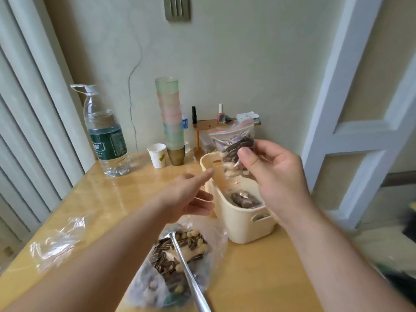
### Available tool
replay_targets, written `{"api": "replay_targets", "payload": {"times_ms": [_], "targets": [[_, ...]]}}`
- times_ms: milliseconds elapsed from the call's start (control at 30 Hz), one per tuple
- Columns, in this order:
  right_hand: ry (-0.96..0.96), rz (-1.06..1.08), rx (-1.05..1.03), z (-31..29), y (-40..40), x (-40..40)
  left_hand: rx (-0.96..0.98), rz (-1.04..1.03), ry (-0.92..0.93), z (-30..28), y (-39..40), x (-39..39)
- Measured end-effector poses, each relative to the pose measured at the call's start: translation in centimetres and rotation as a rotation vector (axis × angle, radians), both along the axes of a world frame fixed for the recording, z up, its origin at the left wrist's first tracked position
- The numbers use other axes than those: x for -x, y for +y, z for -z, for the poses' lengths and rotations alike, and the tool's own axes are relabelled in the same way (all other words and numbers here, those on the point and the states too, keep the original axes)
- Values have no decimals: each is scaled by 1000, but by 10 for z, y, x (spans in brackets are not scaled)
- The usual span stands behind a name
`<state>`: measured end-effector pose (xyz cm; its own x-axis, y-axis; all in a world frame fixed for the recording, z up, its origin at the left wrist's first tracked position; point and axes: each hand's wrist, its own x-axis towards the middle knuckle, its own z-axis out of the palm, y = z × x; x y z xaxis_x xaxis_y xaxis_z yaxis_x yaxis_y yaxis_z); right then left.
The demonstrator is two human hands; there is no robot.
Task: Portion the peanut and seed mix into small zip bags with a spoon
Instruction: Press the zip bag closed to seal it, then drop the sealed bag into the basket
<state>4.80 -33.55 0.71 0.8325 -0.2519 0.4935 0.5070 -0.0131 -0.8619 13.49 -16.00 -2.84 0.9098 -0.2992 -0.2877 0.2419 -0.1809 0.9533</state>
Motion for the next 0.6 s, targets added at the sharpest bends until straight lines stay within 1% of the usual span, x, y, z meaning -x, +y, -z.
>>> {"api": "replay_targets", "payload": {"times_ms": [67,133,267,333,400,433,467,533,567,600], "targets": [[70,136,50,-1,-27,-24,-68,62,18,2,-13,-2],[158,211,141,6,-47,-47,-53,73,0,5,-21,-2],[324,233,320,18,-57,-68,-16,14,-136,11,-22,10],[403,263,387,24,-50,-73,13,31,-204,13,-20,25],[495,231,421,32,-36,-77,45,50,-279,16,-20,45],[550,190,398,37,-28,-79,63,51,-310,19,-21,54],[607,141,318,41,-19,-81,83,51,-333,22,-23,63],[716,45,-7,44,-5,-84,112,53,-364,28,-27,75],[743,27,-175,43,0,-83,115,48,-379,31,-28,79],[751,22,-290,43,3,-84,115,40,-393,34,-29,81]]}}
